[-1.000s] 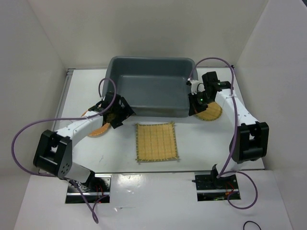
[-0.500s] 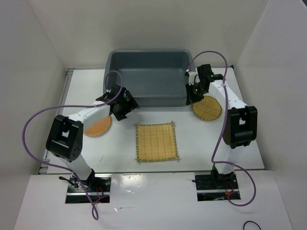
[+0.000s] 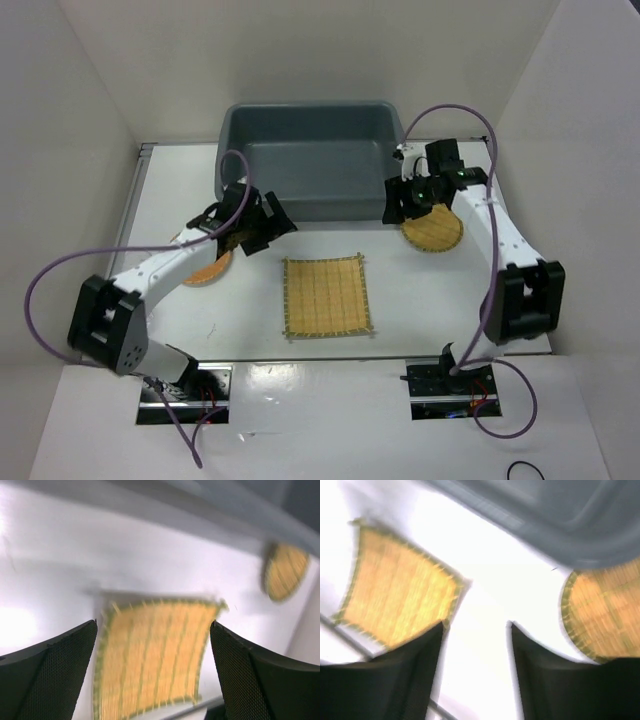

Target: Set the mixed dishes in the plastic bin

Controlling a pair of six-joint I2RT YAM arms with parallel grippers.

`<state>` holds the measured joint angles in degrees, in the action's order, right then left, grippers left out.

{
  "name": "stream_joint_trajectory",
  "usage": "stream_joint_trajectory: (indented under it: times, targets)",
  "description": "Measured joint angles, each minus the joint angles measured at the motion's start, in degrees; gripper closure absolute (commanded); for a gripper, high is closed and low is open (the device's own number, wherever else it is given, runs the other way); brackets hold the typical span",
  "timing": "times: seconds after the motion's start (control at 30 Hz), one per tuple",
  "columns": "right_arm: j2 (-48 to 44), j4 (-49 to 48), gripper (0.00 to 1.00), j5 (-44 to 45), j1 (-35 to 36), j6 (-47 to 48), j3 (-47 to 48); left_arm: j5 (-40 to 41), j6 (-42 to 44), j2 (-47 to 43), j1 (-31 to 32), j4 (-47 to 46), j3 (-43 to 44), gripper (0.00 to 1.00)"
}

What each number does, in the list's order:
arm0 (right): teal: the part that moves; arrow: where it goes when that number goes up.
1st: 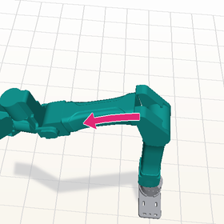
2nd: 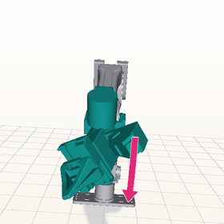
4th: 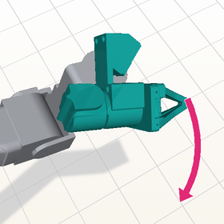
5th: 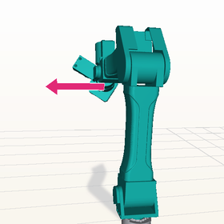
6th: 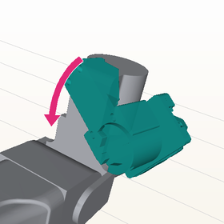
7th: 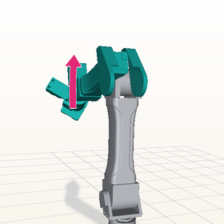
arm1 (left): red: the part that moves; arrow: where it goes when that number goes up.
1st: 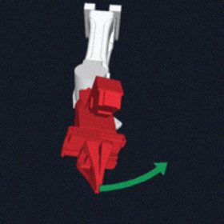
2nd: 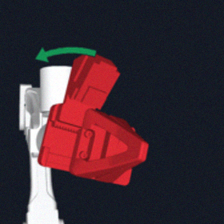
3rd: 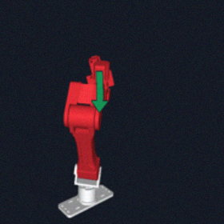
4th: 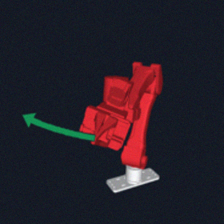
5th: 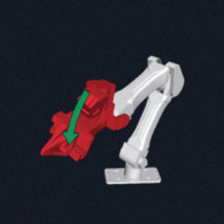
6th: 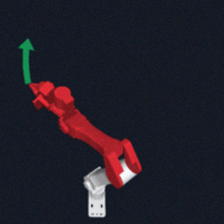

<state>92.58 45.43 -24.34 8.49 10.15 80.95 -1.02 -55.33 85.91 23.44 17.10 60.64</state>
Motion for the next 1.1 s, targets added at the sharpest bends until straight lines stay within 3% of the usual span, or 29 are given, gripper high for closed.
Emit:
stream_joint_trajectory:
  times: [0.1, 0.2, 0.4, 0.43, 0.5, 0.53, 0.6, 0.63, 0.77, 1.1]
  targets:
    - [-7.9, 0.4, 0.23, -2.5, 0.0, 1.4, -4.8, -1.6, -0.4, -7.9, 3.1, -0.2, -5.7, 0.00]
    - [-12.0, 0.6, 0.21, -4.7, -0.4, 2.1, -8.3, -3.2, -1.9, -12.5, 6.7, -1.1, -11.4, 0.00]
    - [-11.8, 0.8, 0.22, -7.5, -1.3, 2.4, -13.2, -4.2, -3.5, -8.0, 12.9, -1.9, -18.5, 0.00]
    - [-11.8, 0.8, 0.36, -8.0, -1.3, 2.5, -14.1, -4.2, -3.5, -7.2, 13.5, -2.3, -19.3, 0.00]
    - [-11.8, 0.9, 0.49, -9.0, -1.3, 3.0, -15.8, -4.4, -3.7, -6.4, 14.3, -3.3, -21.2, 0.00]
    - [-11.8, 1.3, 0.60, -9.4, -1.3, 3.0, -16.5, -4.4, -3.9, -6.4, 14.4, -3.8, -22.3, 0.00]
    - [-11.8, 1.8, 0.62, -10.1, -1.3, 3.2, -16.9, -4.8, -5.0, -6.9, 14.3, -5.2, -24.0, 0.00]
    - [-11.8, 1.8, 0.62, -10.4, -1.3, 3.0, -16.9, -4.7, -5.3, -7.6, 14.3, -6.4, -24.8, 0.00]
    - [-11.0, 1.7, 0.37, -10.4, 0.0, 2.4, -16.9, -5.8, -6.6, -8.7, 14.3, -11.1, -27.4, 0.00]
    - [-4.8, -0.3, 0.34, -10.1, 7.3, -0.2, -19.1, -15.7, -6.6, 0.9, 14.5, -32.7, -28.3, 0.00]
